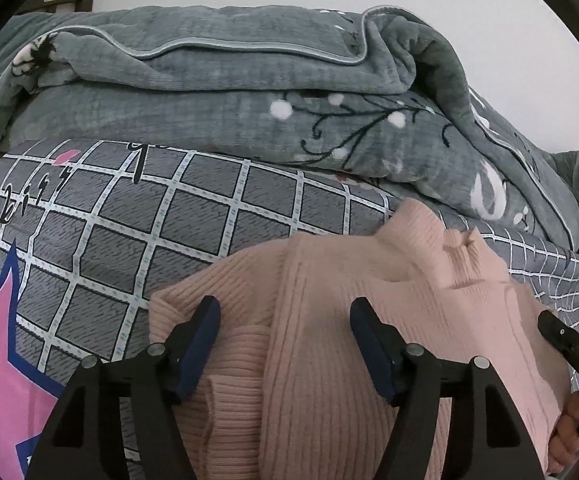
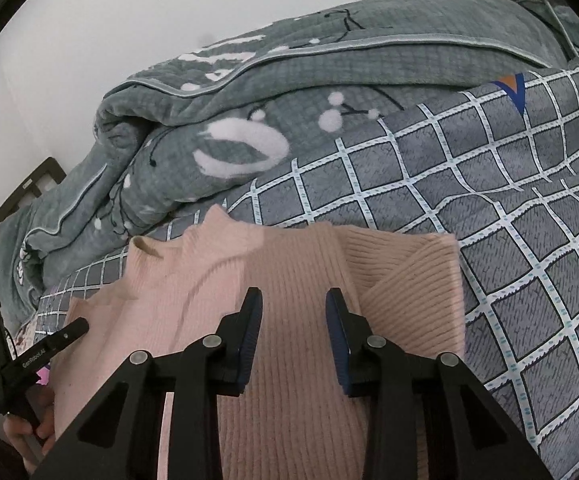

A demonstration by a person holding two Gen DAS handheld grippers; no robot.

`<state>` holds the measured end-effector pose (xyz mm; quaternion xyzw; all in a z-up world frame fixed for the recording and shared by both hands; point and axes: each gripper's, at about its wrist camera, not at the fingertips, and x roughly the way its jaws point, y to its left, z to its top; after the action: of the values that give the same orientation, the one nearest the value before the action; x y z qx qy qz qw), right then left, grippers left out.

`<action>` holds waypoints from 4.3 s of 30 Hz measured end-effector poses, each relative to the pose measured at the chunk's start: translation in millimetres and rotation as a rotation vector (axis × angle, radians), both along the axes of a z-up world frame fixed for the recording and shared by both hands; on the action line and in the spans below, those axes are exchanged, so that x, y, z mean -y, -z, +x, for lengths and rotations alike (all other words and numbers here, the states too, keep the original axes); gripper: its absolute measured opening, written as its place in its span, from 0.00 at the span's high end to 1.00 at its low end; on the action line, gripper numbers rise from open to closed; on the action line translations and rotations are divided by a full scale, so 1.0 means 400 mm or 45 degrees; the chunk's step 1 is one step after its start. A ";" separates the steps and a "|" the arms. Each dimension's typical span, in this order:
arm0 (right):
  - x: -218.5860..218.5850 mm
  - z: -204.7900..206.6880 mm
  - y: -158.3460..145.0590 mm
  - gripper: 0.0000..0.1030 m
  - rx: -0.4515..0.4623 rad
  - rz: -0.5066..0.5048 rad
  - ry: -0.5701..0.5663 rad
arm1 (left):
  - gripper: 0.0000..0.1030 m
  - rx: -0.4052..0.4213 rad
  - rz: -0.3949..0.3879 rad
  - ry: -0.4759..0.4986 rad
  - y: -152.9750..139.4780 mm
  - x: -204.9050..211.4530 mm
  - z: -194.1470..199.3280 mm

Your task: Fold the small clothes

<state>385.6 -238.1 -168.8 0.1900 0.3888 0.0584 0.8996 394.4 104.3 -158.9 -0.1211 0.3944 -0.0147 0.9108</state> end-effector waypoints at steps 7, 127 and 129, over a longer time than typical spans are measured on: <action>-0.003 -0.002 -0.001 0.66 0.008 0.002 -0.017 | 0.34 -0.001 -0.005 0.014 0.001 0.001 0.007; 0.115 -0.377 0.043 0.65 -0.003 0.274 0.077 | 0.33 0.125 -0.311 0.156 0.017 -0.055 -0.408; 0.116 -0.379 0.044 0.65 -0.004 0.276 0.080 | 0.33 0.134 -0.289 0.147 0.015 -0.051 -0.413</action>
<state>234.0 -284.7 -186.4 0.2984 0.3754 0.0716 0.8746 229.1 124.6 -164.9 -0.1995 0.3482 -0.1179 0.9083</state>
